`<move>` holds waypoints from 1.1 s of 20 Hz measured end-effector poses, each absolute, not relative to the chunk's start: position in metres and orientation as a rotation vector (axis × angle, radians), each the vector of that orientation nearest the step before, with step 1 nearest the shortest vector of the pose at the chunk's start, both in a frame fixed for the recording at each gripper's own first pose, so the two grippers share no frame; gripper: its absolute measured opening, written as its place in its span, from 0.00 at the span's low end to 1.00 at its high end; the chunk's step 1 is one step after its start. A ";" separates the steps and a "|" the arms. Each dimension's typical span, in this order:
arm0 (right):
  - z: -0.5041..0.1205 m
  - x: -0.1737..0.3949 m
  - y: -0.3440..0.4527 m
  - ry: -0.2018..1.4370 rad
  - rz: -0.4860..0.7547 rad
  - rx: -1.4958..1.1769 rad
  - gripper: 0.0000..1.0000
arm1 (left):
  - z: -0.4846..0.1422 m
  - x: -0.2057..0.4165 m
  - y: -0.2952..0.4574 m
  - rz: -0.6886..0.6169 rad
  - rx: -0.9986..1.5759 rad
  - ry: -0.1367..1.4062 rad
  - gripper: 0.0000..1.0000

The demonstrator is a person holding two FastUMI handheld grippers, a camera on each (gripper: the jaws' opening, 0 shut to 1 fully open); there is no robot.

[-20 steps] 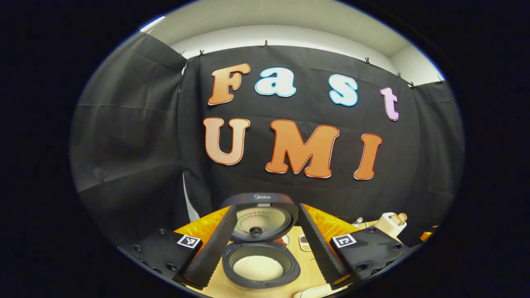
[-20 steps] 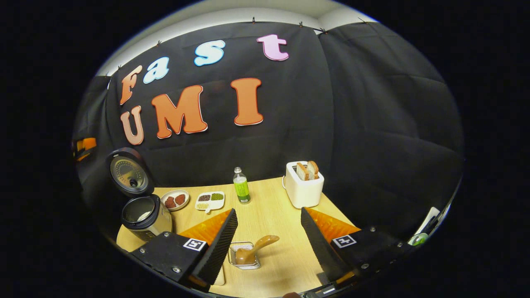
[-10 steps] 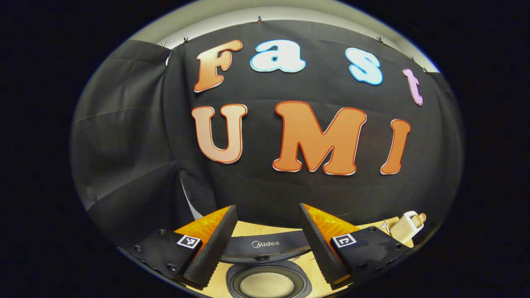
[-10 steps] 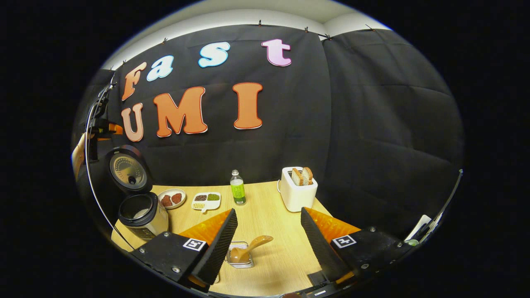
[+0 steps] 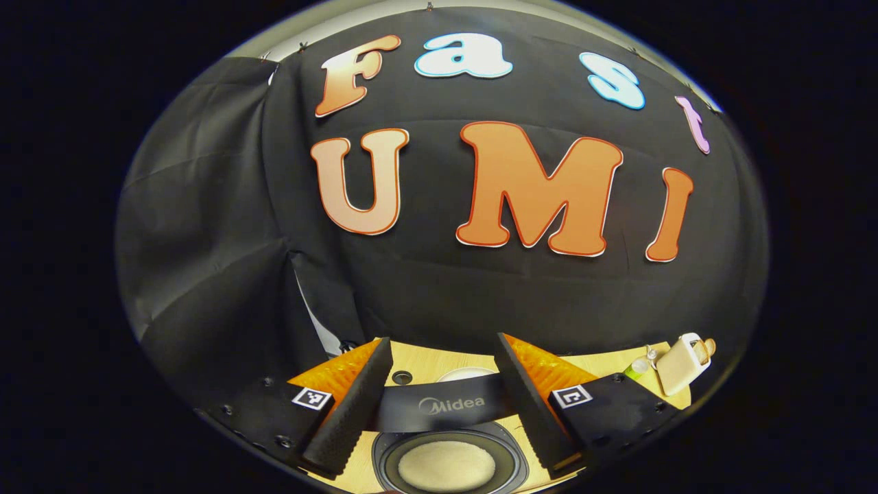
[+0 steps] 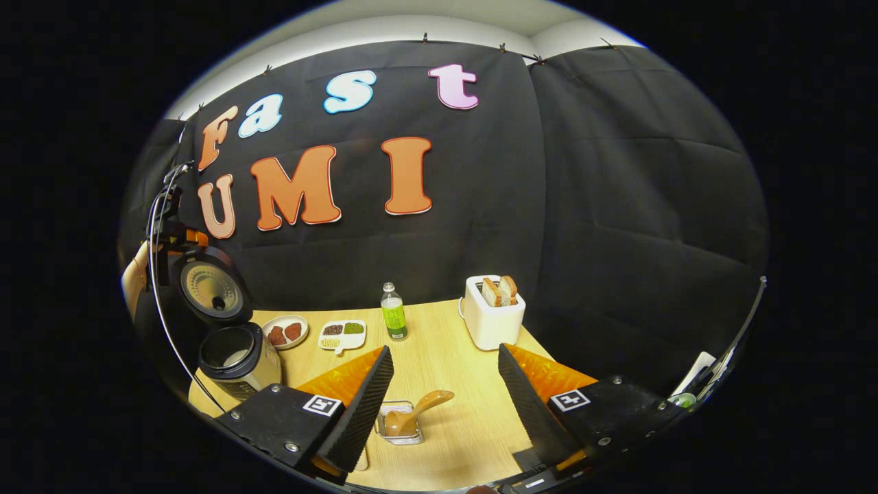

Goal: Close the left gripper, press the button to open the rice cooker; take a wooden spoon from the chopstick holder with the right hand, scoop a spoonful of rice and pour it into the rice cooker, then put the wooden spoon back into the chopstick holder.

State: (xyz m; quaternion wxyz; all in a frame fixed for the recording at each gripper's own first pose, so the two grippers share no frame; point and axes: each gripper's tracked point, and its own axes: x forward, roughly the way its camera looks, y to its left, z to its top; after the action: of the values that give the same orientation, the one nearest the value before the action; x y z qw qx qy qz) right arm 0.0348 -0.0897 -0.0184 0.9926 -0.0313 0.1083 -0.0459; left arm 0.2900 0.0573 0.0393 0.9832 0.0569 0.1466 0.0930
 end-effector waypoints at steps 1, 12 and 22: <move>-0.017 0.035 -0.087 0.214 -0.086 -0.060 0.95 | 0.037 0.280 0.053 0.179 0.129 0.287 0.98; -0.032 0.037 -0.062 0.241 -0.001 -0.027 0.95 | -0.052 0.170 0.012 0.090 0.096 0.344 1.00; -0.049 0.023 -0.057 0.288 0.017 -0.010 0.95 | -0.159 0.141 0.015 0.128 0.130 0.407 0.98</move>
State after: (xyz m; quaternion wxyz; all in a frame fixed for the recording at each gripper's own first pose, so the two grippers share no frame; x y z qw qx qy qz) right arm 0.0226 -0.0569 -0.0492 0.9896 -0.0047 0.1437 0.0087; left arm 0.1408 0.0148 -0.1592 0.9752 0.0647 0.2020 0.0636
